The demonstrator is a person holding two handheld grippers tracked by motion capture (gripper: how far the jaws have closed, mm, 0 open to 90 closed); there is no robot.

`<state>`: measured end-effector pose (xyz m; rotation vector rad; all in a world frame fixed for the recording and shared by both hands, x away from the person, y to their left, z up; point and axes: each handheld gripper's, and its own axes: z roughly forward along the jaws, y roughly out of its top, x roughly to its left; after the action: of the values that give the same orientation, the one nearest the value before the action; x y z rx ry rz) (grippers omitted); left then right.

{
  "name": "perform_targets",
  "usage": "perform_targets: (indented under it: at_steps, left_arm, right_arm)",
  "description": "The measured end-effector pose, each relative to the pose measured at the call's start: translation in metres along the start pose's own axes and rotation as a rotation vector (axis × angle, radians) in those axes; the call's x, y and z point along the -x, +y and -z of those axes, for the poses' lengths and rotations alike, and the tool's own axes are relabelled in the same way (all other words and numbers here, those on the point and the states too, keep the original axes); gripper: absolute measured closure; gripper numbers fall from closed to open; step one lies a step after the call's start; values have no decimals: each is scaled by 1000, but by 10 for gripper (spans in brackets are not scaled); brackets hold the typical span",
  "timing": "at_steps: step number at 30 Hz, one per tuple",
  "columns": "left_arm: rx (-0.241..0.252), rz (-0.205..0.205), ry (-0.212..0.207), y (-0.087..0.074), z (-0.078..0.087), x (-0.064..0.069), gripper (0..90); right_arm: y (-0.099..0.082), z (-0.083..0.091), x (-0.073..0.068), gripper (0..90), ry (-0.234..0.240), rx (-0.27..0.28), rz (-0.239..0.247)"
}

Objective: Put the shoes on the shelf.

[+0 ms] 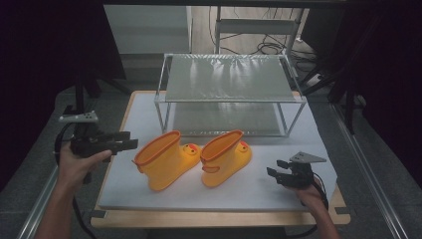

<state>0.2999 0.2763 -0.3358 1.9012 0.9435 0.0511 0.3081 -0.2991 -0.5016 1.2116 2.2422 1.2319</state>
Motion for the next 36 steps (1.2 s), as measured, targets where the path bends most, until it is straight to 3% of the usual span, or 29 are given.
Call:
perform_targets:
  at_steps: [1,3,4,7,12,25,29,36]
  left_arm:
    - [0,0,0,0,0,0,423]
    - [-50,-46,-10,18,-10,12,434]
    - [-50,-46,-10,18,-10,12,438]
    - [-116,-93,-18,39,-27,28,442]
    - [-176,-120,-20,58,-47,43,450]
    - [-243,-153,-38,89,-67,68,464]
    - [-266,-149,-62,96,-77,71,465]
    - [-327,-156,-67,110,-108,85,472]
  right_arm:
    - [0,0,0,429,0,0,0]
    - [0,1,0,431,-1,2,4]
    - [0,1,0,431,-1,2,4]
    - [1,1,0,432,-3,-3,7]
    - [0,0,0,434,-7,-11,10]
    - [0,-2,-1,437,-10,-21,6]
    - [-1,-4,-1,438,-9,-25,6]
    - [-1,-5,-1,438,-8,-34,4]
